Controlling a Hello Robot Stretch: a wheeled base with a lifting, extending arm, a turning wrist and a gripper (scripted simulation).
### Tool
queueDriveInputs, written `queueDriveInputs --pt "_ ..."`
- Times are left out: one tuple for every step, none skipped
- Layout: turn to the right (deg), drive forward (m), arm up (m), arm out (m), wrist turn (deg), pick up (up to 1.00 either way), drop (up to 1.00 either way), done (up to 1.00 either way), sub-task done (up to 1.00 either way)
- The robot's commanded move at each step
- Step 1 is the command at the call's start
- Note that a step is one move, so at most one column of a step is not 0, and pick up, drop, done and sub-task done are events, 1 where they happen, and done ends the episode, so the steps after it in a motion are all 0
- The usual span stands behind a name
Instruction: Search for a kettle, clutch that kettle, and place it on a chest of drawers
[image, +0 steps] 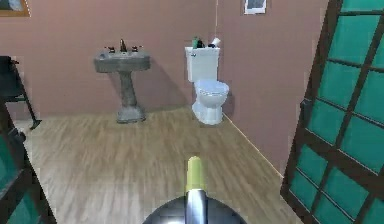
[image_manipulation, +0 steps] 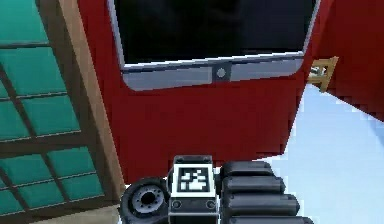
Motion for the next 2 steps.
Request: queueDriveInputs --pt "-12.0 0.0 0.0 0.0 0.0 0.0 0.0 0.0 0.0" --pt "0.0 1.0 0.0 0.0 0.0 0.0 0.0 0.0 0.0"
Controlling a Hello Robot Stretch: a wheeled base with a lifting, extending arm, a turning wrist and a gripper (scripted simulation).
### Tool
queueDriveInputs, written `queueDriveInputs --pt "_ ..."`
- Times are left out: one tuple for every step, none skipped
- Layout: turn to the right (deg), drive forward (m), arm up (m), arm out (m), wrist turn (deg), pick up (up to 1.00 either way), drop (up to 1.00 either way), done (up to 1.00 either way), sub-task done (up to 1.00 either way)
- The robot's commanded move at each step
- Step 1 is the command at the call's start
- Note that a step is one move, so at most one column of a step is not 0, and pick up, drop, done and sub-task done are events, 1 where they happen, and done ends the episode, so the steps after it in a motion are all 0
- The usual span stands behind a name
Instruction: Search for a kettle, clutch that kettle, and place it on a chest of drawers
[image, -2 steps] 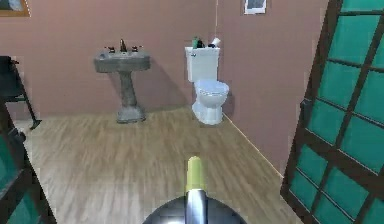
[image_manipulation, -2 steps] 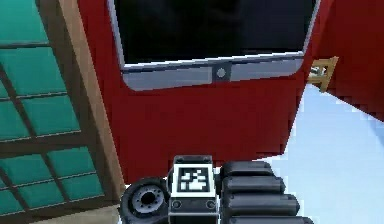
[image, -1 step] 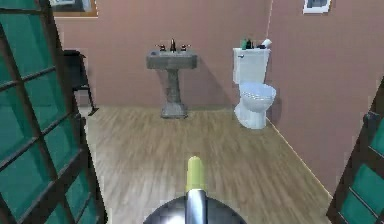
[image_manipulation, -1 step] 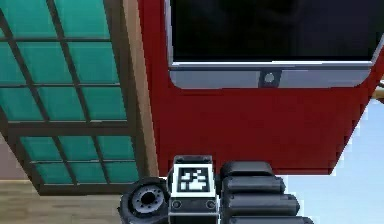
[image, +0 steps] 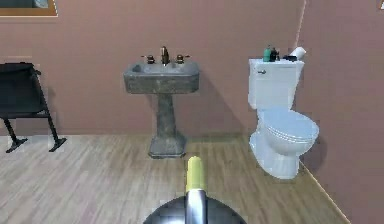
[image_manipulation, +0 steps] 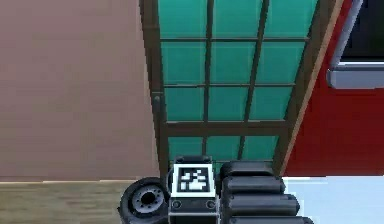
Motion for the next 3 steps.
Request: queueDriveInputs --pt "0.0 0.35 0.0 0.0 0.0 0.0 0.0 0.0 0.0" --pt "-45.0 0.0 0.0 0.0 0.0 0.0 0.0 0.0 0.0" --pt "-24.0 0.0 0.0 0.0 0.0 0.0 0.0 0.0 0.0"
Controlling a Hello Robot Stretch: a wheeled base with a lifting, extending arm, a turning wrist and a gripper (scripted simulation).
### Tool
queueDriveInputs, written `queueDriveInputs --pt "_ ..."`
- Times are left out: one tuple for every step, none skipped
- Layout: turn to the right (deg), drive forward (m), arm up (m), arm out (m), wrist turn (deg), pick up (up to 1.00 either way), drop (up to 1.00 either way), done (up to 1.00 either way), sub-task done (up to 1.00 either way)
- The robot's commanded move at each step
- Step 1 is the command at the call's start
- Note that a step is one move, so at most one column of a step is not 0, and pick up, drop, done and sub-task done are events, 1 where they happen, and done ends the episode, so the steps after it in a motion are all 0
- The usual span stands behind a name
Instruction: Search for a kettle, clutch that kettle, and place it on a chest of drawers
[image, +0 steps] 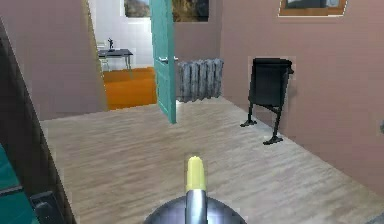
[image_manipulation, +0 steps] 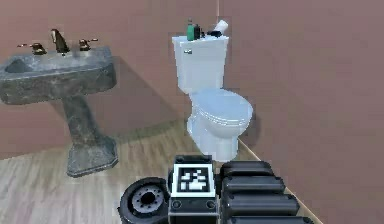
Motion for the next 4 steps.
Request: queueDriveInputs --pt "-3.0 0.0 0.0 0.0 0.0 0.0 0.0 0.0 0.0" --pt "0.0 0.9 0.0 0.0 0.0 0.0 0.0 0.0 0.0" --pt "42.0 0.0 0.0 0.0 0.0 0.0 0.0 0.0 0.0" --pt "0.0 0.3 0.0 0.0 0.0 0.0 0.0 0.0 0.0"
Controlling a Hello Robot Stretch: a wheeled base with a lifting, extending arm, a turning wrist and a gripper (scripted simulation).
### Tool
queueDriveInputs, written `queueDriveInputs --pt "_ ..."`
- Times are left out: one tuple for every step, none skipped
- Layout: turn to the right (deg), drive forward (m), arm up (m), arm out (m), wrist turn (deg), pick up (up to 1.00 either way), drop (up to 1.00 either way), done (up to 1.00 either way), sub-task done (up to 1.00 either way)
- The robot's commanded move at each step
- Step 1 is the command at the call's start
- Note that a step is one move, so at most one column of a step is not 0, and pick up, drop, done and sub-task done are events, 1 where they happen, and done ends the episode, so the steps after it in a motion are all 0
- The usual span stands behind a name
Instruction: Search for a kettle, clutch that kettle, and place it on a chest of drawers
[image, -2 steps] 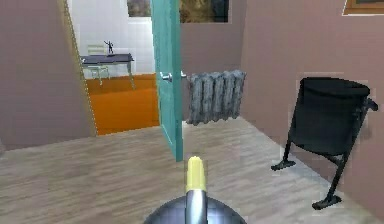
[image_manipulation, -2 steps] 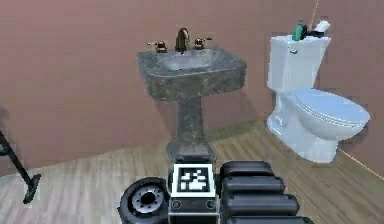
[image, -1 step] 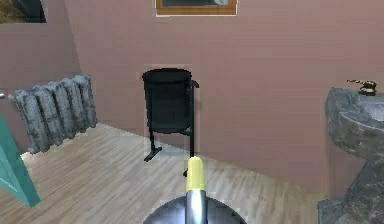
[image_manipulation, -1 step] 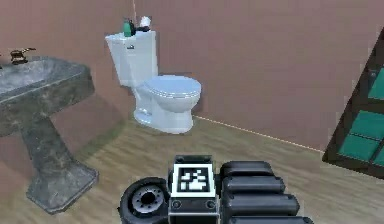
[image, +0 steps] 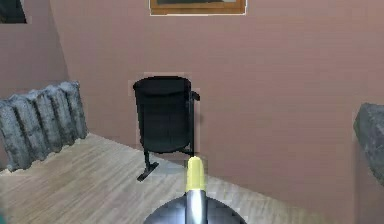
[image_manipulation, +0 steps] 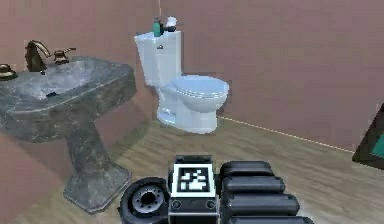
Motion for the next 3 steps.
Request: queueDriveInputs --pt "-45.0 0.0 0.0 0.0 0.0 0.0 0.0 0.0 0.0" --pt "-39.0 0.0 0.0 0.0 0.0 0.0 0.0 0.0 0.0" --pt "0.0 1.0 0.0 0.0 0.0 0.0 0.0 0.0 0.0"
